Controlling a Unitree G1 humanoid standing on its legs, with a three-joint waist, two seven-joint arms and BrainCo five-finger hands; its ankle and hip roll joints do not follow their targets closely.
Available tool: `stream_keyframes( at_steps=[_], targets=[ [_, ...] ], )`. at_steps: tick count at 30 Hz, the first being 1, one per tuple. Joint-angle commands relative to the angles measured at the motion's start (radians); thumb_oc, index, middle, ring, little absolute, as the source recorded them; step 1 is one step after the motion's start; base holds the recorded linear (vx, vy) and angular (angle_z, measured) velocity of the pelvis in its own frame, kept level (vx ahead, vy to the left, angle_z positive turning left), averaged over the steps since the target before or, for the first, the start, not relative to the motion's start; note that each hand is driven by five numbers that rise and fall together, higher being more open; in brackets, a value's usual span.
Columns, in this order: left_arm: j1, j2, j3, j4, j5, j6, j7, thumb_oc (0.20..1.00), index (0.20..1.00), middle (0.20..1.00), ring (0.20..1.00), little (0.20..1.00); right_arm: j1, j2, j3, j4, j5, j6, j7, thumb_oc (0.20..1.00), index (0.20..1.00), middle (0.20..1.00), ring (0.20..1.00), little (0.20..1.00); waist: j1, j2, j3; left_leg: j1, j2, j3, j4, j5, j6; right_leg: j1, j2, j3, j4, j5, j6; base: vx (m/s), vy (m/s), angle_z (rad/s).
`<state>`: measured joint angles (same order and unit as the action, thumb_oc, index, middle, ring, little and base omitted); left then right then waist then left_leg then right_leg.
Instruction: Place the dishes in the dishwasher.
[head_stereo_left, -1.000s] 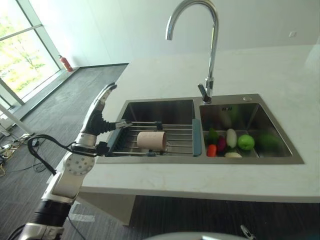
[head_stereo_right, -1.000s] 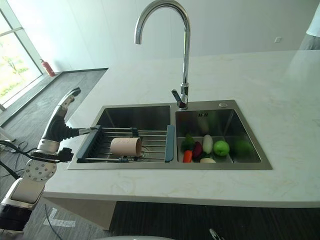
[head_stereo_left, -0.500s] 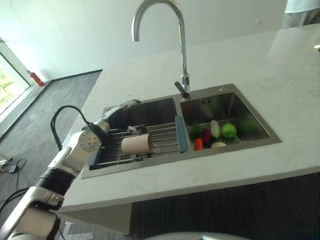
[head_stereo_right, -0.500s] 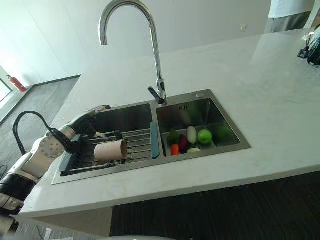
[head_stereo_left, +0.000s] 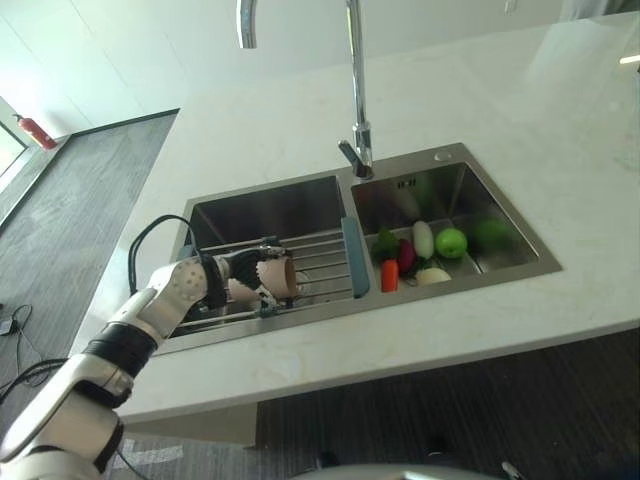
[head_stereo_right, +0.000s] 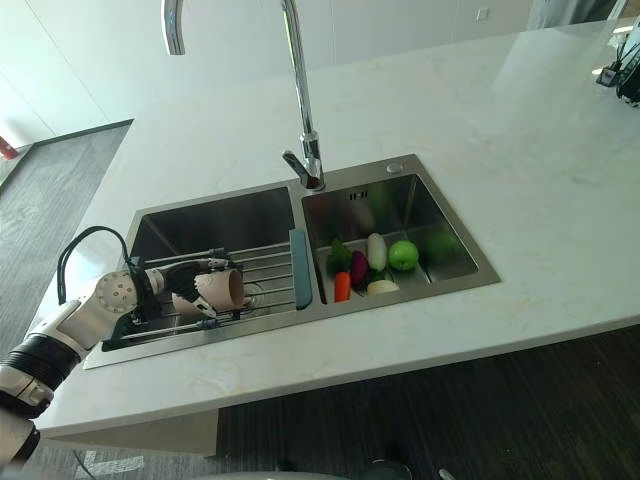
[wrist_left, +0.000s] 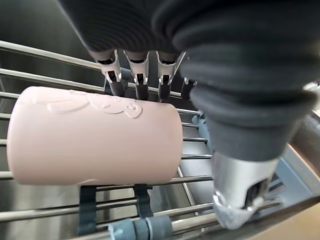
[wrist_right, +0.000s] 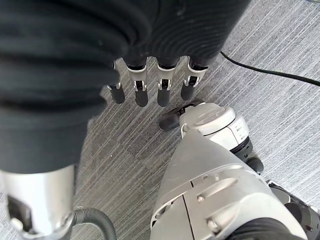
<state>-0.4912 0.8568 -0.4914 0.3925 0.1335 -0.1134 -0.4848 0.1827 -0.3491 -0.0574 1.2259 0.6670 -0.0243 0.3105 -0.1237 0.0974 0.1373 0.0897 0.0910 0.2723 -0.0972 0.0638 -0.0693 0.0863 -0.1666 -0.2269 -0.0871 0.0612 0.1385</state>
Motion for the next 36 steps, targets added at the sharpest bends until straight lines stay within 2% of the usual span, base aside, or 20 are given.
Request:
stream_keyframes(
  at_steps=[1,11,16,21,29,36],
  targets=[
    [-0.128,0.049,0.044,0.073,-0.023,-0.006,0.004,1.000,1.000,1.000,1.000,1.000,-0.052,0.009,-0.002,0.008,0.000,-0.001,0.003,1.000,1.000,1.000,1.000,1.000,-0.007,-0.019,0.012,0.016,0.026,-0.028,0.020,-0.098,-0.021,-0.032,-0.048,0.018,0.033,-0.032,0.096,0.00,0.000,0.00],
    [-0.138,0.062,0.051,0.118,0.041,-0.049,0.123,1.000,1.000,1.000,1.000,1.000,-0.055,0.004,0.011,-0.004,0.002,-0.008,0.012,1.000,1.000,1.000,1.000,1.000,-0.004,-0.026,0.030,-0.011,0.028,-0.029,0.024,-0.090,-0.022,-0.059,-0.054,0.018,0.037,-0.023,0.095,-0.02,0.009,-0.03],
    [-0.144,0.051,0.058,0.143,0.055,-0.044,0.191,1.000,1.000,1.000,1.000,1.000,-0.060,0.003,0.024,-0.015,0.012,-0.014,0.010,1.000,1.000,1.000,1.000,1.000,-0.001,-0.029,0.037,-0.021,0.029,-0.032,0.026,-0.085,-0.023,-0.068,-0.054,0.017,0.042,-0.021,0.094,0.00,0.006,0.00],
    [-0.160,0.052,0.060,0.198,0.104,-0.065,0.256,1.000,1.000,1.000,1.000,1.000,-0.076,-0.007,0.037,-0.027,0.010,-0.020,0.017,1.000,1.000,1.000,1.000,1.000,-0.003,-0.036,0.058,-0.041,0.031,-0.029,0.027,-0.077,-0.025,-0.088,-0.056,0.018,0.043,-0.015,0.093,-0.06,0.043,-0.01],
    [-0.191,0.072,0.023,0.226,0.197,-0.080,0.278,1.000,1.000,1.000,1.000,1.000,-0.099,-0.014,0.046,-0.034,0.022,-0.020,0.022,1.000,1.000,1.000,1.000,1.000,0.001,-0.042,0.084,-0.066,0.029,-0.037,0.031,-0.071,-0.024,-0.112,-0.057,0.017,0.050,-0.009,0.090,-0.05,0.012,-0.01],
    [-0.191,0.078,0.002,0.239,0.200,-0.079,0.260,1.000,1.000,1.000,1.000,1.000,-0.118,-0.020,0.062,-0.049,0.034,-0.023,0.027,1.000,1.000,1.000,1.000,1.000,0.005,-0.041,0.103,-0.082,0.026,-0.043,0.034,-0.068,-0.023,-0.127,-0.060,0.017,0.057,-0.007,0.088,-0.02,0.009,0.00]
  ],
)
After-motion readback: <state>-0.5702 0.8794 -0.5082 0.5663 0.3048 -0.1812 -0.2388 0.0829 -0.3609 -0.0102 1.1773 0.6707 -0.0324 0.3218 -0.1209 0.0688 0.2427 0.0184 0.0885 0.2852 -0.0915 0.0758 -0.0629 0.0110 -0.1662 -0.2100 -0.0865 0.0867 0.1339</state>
